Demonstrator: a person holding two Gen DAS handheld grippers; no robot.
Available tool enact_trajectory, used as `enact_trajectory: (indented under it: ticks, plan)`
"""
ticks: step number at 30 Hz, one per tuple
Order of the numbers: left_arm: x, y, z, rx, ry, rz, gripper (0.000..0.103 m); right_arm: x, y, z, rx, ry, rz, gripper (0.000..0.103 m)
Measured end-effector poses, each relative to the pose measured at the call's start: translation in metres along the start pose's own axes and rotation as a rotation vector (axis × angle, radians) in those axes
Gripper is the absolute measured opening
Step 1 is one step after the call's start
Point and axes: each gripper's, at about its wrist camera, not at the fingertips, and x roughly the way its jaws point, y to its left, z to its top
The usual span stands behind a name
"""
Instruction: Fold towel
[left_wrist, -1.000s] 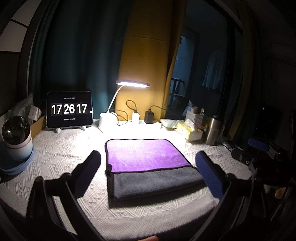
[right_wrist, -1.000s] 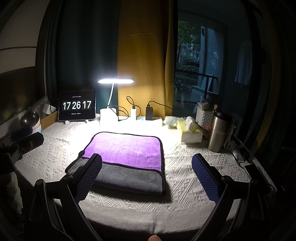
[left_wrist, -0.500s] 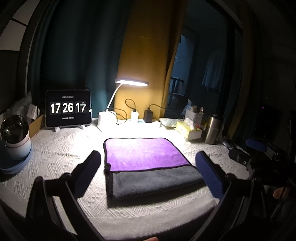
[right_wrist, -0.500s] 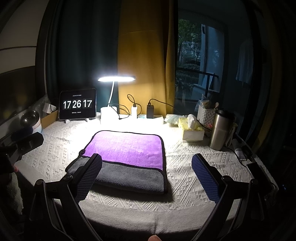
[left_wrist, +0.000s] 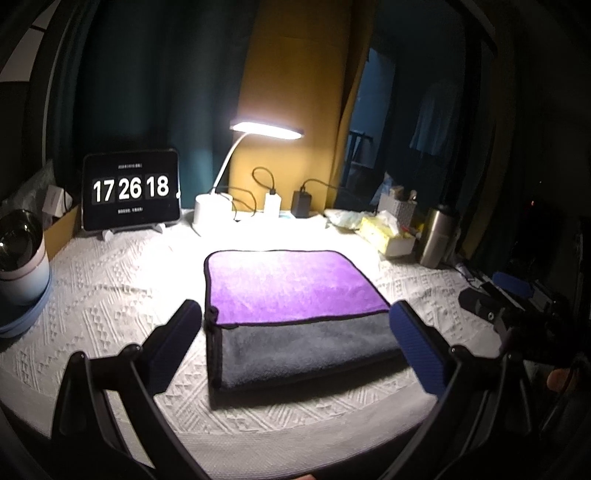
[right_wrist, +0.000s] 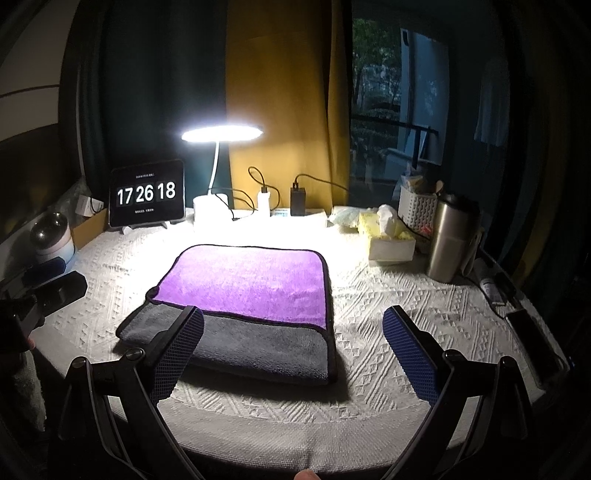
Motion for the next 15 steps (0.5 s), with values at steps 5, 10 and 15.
enact_trajectory:
  ticks: [5,10,15]
  plan:
    - [0.02,0.008,-0.002,-0.018,0.046,0.014,0.102,0.017,-0.005,0.001,0.006,0.034,0.012,0.1]
    - [0.039,0.017,-0.003,-0.039,0.093,0.033,0.102,0.037,-0.01,0.001,0.008,0.07,0.007,0.096]
    - [0.058,0.02,-0.004,-0.041,0.132,0.046,0.102,0.055,-0.017,-0.001,0.014,0.103,0.009,0.092]
